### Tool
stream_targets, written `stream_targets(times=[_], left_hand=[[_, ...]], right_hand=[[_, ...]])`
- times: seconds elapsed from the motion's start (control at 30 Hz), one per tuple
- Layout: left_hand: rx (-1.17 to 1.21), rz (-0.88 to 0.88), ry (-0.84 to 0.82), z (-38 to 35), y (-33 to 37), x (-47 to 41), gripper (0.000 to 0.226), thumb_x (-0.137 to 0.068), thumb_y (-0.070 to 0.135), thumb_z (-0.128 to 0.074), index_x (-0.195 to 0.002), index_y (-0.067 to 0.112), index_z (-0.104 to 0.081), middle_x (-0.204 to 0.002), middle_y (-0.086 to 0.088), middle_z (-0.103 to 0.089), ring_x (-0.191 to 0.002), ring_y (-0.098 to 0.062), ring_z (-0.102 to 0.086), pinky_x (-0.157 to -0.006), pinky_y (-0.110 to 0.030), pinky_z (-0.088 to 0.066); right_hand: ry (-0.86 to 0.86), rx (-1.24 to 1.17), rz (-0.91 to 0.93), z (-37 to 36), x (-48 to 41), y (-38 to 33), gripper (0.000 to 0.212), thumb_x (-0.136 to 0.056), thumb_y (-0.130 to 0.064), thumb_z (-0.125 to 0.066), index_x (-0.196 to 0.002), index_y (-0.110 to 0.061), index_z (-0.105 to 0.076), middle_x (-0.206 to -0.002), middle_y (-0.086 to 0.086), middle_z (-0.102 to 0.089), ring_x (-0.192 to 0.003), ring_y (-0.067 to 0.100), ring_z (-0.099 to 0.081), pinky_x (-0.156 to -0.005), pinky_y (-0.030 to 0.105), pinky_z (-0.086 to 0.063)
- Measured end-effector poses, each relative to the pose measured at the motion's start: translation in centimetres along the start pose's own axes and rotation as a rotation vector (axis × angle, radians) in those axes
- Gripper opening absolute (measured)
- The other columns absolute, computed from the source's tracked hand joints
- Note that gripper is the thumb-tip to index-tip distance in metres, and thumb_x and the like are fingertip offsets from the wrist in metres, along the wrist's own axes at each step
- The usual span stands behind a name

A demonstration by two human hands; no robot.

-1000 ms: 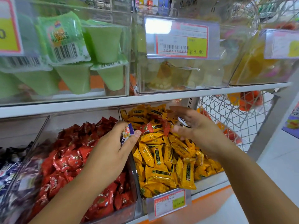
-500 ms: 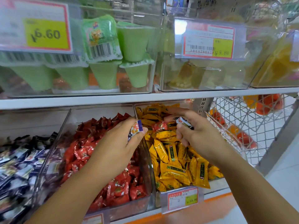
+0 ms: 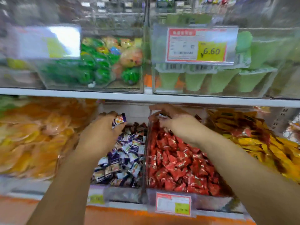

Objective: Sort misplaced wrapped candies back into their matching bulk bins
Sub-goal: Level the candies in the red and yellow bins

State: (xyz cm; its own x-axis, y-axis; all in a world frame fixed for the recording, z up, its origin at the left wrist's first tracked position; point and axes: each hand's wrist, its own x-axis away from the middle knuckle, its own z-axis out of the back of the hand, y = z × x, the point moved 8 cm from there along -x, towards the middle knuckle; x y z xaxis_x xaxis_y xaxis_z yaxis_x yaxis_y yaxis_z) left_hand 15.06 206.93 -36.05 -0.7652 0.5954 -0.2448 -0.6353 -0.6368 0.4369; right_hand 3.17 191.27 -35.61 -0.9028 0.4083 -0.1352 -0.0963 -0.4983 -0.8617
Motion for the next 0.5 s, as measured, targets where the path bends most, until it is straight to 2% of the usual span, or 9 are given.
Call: stream_targets(times=[0.03, 0.1, 0.17, 0.23, 0.3, 0.4, 0.5], left_hand=[[0.002, 0.022, 0.013, 0.3, -1.1, -0.2, 0.022, -0.095, 0.041, -0.053, -0.106, 0.022, -0.056, -0.100, -0.009, -0.062, -0.094, -0.032, -0.061, -0.078, -0.041, -0.051], [0.042, 0.041, 0.025, 0.4, -2.3, -0.5, 0.026, -0.092, 0.033, -0.060, -0.115, 0.022, -0.058, -0.113, -0.010, -0.062, -0.107, -0.032, -0.057, -0.086, -0.041, -0.049], [0.063, 0.067, -0.025, 0.0, -2.8, -0.3, 0.042, -0.089, 0.029, -0.065, -0.128, 0.028, -0.051, -0.130, -0.007, -0.052, -0.126, -0.028, -0.041, -0.098, -0.039, -0.041], [0.041, 0.078, -0.103, -0.6, -2.9, 0.1, 0.055, -0.088, 0.026, -0.064, -0.137, 0.033, -0.040, -0.140, -0.004, -0.040, -0.132, -0.025, -0.026, -0.104, -0.038, -0.034], [0.069, 0.039, -0.116, -0.8, -2.0, 0.2, 0.061, -0.089, 0.023, -0.061, -0.142, 0.037, -0.034, -0.145, -0.002, -0.038, -0.135, -0.023, -0.022, -0.108, -0.038, -0.031], [0.111, -0.074, -0.061, -0.9, 1.3, 0.3, 0.055, -0.093, 0.027, -0.058, -0.142, 0.037, -0.039, -0.145, 0.001, -0.044, -0.136, -0.023, -0.027, -0.107, -0.036, -0.032], [0.146, -0.242, -0.048, -2.5, 6.3, 1.1, 0.045, -0.093, 0.032, -0.059, -0.136, 0.034, -0.048, -0.133, 0.003, -0.055, -0.125, -0.019, -0.044, -0.096, -0.029, -0.038]], right_hand=[[-0.018, -0.008, 0.001, -1.6, -1.2, -0.6, 0.043, -0.092, -0.001, -0.052, -0.122, -0.031, -0.057, -0.106, -0.011, -0.069, -0.095, 0.012, -0.063, -0.080, 0.024, -0.047], [-0.050, -0.021, -0.027, -4.0, -3.0, -1.0, 0.045, -0.093, 0.002, -0.048, -0.132, -0.021, -0.053, -0.120, 0.003, -0.064, -0.113, 0.021, -0.058, -0.097, 0.035, -0.043], [-0.070, -0.029, -0.073, -4.8, -3.9, -0.7, 0.037, -0.097, -0.007, -0.046, -0.133, -0.014, -0.053, -0.129, 0.009, -0.059, -0.120, 0.025, -0.052, -0.106, 0.039, -0.038], [-0.037, 0.046, -0.070, -4.0, -4.2, -0.8, 0.036, -0.100, -0.014, -0.043, -0.134, -0.014, -0.053, -0.136, 0.006, -0.054, -0.127, 0.024, -0.048, -0.110, 0.038, -0.035], [-0.009, 0.197, -0.032, -2.2, -3.0, -1.6, 0.040, -0.101, -0.014, -0.039, -0.138, -0.023, -0.050, -0.141, -0.005, -0.050, -0.125, 0.018, -0.050, -0.105, 0.030, -0.039], [0.036, 0.370, -0.009, 1.7, 0.8, -1.3, 0.041, -0.102, -0.009, -0.037, -0.131, -0.030, -0.056, -0.134, -0.013, -0.052, -0.106, 0.020, -0.061, -0.075, 0.015, -0.049], [0.140, 0.362, -0.072, 6.8, 5.3, 0.8, 0.040, -0.100, -0.007, -0.038, -0.119, -0.030, -0.065, -0.121, 0.004, -0.067, -0.108, 0.037, -0.058, -0.081, 0.030, -0.050]])
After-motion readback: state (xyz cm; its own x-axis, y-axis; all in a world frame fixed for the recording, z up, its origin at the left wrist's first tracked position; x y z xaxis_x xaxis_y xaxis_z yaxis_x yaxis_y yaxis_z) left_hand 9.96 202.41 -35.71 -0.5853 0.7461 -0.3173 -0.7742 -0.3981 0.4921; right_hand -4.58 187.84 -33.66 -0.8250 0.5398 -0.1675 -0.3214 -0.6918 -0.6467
